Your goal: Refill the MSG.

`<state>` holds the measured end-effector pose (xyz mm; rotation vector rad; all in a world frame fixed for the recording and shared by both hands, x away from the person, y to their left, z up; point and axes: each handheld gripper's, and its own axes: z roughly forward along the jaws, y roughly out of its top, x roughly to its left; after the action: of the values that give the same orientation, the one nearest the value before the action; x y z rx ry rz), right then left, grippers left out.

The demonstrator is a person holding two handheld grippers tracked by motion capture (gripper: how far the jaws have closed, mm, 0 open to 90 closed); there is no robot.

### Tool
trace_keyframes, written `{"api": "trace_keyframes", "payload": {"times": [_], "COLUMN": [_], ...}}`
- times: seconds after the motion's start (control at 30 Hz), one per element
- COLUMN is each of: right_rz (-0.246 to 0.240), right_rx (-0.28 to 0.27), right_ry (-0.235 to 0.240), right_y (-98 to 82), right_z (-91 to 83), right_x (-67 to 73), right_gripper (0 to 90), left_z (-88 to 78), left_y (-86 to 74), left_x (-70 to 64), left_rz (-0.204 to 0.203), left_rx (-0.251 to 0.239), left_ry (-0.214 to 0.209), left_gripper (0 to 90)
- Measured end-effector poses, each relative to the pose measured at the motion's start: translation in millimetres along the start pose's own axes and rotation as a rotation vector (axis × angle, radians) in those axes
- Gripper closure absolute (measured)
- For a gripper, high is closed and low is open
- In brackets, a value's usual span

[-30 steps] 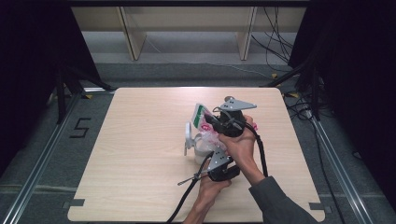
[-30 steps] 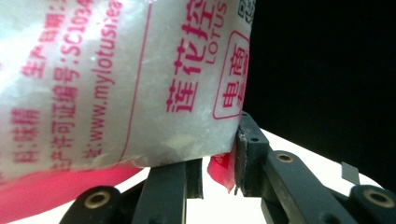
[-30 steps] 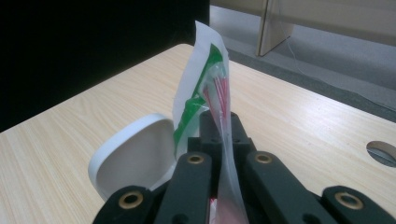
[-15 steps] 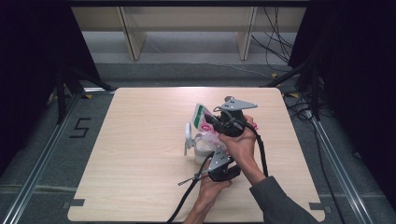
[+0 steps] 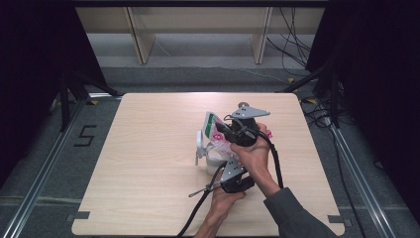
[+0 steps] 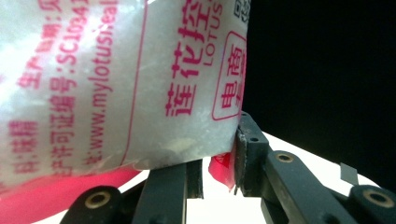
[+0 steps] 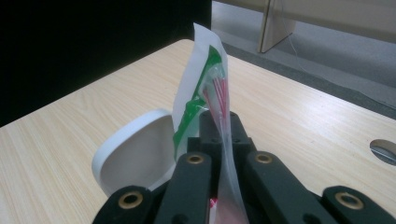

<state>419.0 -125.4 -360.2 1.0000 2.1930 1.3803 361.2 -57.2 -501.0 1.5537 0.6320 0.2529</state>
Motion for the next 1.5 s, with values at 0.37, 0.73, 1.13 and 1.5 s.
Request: {"api": "trace_keyframes", "payload": {"times": [0.37, 0.73, 1.13, 1.5], "right_rz": [-0.008, 0.004, -0.006, -0.01], "right_rx": [0.009, 0.006, 0.0, 0.023], "right_ry": [-0.003, 0.013, -0.001, -0.002], "right_y": [0.5, 1.1, 1.1, 0.7], "right_z": [-1.1, -0.3, -0.3, 1.2], "right_x": [-1.2, -0.4, 1.6, 3.6], "right_gripper": [90.0, 90.0, 90.0, 90.0], "left_z": [-1.3, -1.9, -0.2, -1.5], "left_y": [0.5, 1.0, 0.5, 1.4], "left_x": [-0.1, 0.5, 0.8, 0.5], "left_rz": [0.003, 0.006, 0.008, 0.008], "left_rx": [0.014, 0.012, -0.005, 0.007], "left_ry": [0.011, 0.011, 0.003, 0.01], "left_gripper": [75.4, 75.5, 75.5, 75.5]}}
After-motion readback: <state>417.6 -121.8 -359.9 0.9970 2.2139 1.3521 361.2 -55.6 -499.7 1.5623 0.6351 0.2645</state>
